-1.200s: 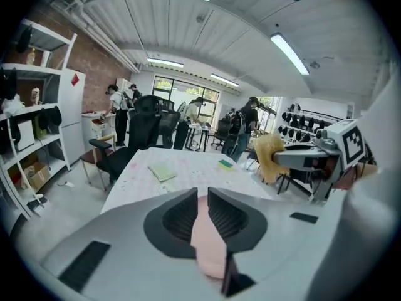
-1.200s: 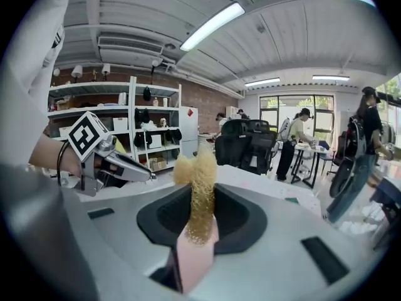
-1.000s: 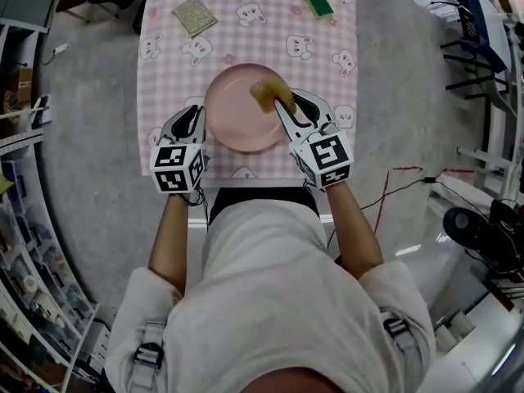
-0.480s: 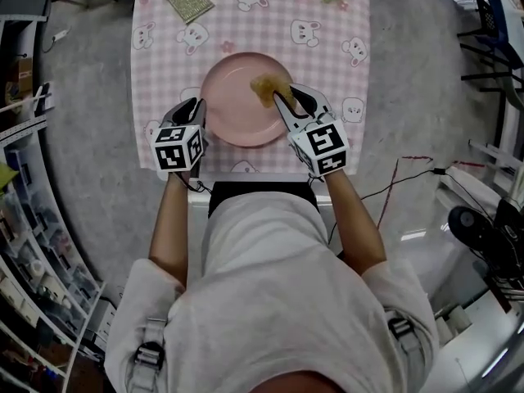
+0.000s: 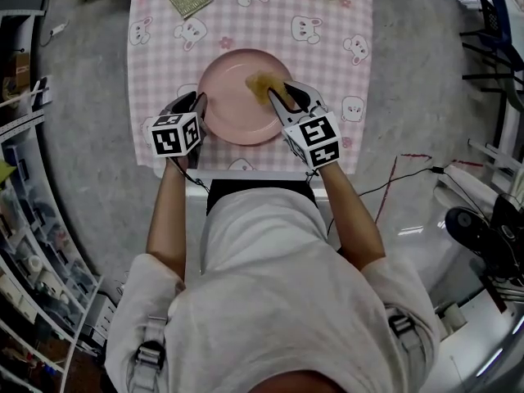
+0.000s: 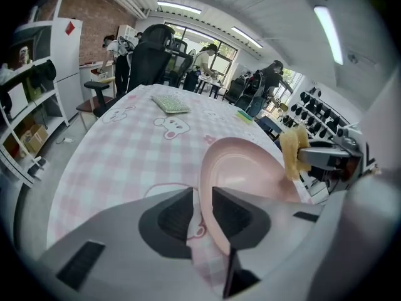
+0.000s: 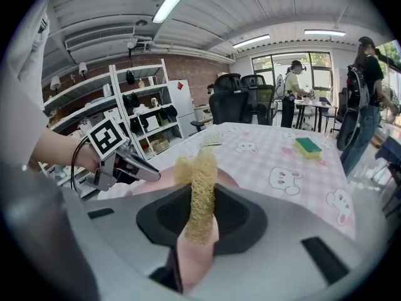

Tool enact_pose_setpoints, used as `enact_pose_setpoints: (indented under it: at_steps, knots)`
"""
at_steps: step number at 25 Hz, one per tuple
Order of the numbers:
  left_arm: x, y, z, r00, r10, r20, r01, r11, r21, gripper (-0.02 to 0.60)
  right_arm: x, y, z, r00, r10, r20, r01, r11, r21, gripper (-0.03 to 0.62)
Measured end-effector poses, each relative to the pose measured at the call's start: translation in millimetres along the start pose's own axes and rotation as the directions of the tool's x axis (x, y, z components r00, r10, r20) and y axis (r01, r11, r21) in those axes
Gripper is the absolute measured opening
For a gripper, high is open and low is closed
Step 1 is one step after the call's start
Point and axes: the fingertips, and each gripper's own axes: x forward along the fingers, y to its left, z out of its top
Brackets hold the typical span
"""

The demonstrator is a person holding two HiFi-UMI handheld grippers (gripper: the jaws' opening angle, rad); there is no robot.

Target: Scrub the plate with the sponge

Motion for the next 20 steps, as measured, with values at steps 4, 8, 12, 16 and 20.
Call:
enact_pose_setpoints:
  at_steps: [4,8,12,16,20]
  knots:
    - [8.1,-1.6,-1.7,1.0,-0.008,-0.013,0.008,1.0,-0.01,0.107,4.2,-2.3,-1.0,1.0,0.002,-0.012,-0.002,1.0,-0.005,0.091]
    - [13.5,1.3,-4.4,1.0,-0.02,-0.021,0.019,0.999,-0.031,0.089,9.0,-0.4,-0.5,1.0,0.0,-0.027,0.0,1.0,-0.013,0.092]
    - [12.5,2.7,-4.0,1.0,-0.021,-0.006,0.02,0.997,-0.068,0.043,12.0,0.0,0.2,0.999,-0.011,-0.037,0.011,1.0,-0.013,0.091]
    - [10.9,1.3,-1.0,0.999,-0.022,0.024,0.025,0.994,-0.111,0.034,14.4,-5.3,0.4,0.998,-0.03,-0.059,0.029,0.999,-0.021,0.092]
    - [3.3,-4.4,9.6,0.998,-0.026,0.064,0.033,0.992,-0.12,0.028,16.8,-9.9,2.8,0.995,-0.047,-0.087,0.044,0.998,-0.041,0.092]
